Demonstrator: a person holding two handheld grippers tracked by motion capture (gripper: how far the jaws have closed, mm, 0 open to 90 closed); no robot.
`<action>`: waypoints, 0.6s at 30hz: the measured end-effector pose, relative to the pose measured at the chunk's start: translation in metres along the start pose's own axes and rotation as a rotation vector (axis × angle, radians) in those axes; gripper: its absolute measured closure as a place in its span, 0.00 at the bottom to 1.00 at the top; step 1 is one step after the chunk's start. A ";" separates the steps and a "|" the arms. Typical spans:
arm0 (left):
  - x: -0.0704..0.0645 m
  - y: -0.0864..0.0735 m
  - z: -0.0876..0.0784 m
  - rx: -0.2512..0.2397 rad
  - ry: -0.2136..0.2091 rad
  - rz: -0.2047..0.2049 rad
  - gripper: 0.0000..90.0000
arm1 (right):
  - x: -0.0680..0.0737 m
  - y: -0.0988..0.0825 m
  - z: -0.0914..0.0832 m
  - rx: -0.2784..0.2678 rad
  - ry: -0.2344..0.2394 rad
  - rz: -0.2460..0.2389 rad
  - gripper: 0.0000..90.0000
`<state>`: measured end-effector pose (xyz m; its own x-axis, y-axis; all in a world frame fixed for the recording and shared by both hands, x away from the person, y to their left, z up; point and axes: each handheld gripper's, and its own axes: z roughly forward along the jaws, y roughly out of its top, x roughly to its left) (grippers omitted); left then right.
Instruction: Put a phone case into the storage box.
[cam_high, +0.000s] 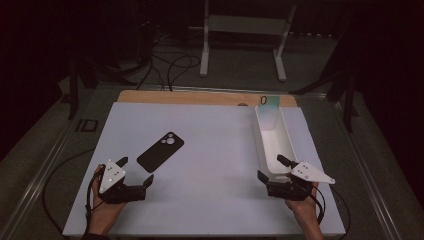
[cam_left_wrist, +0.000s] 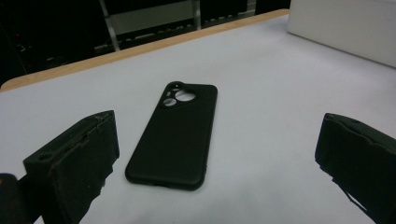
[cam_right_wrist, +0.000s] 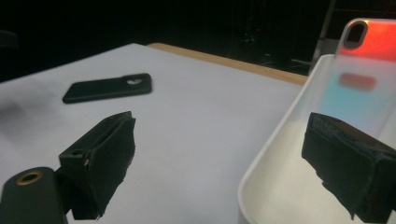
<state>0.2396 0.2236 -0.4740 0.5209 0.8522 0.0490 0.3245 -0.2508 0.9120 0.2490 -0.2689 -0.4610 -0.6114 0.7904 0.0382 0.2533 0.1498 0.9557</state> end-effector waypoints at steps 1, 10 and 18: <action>0.000 0.000 0.000 0.000 0.000 0.000 0.00 | 0.000 0.000 0.000 0.000 0.000 0.000 0.11; 0.015 0.009 0.012 0.011 0.013 -0.034 0.01 | 0.000 0.001 -0.002 -0.009 0.005 0.015 0.11; 0.024 0.014 0.033 0.061 -0.012 -0.051 0.01 | -0.003 0.001 -0.002 -0.010 0.024 0.039 0.11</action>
<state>0.2824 0.2253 -0.4739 0.5116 0.8592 -0.0024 0.3983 -0.2346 0.8868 0.2491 -0.2723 -0.4594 -0.6191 0.7810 0.0818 0.2694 0.1133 0.9563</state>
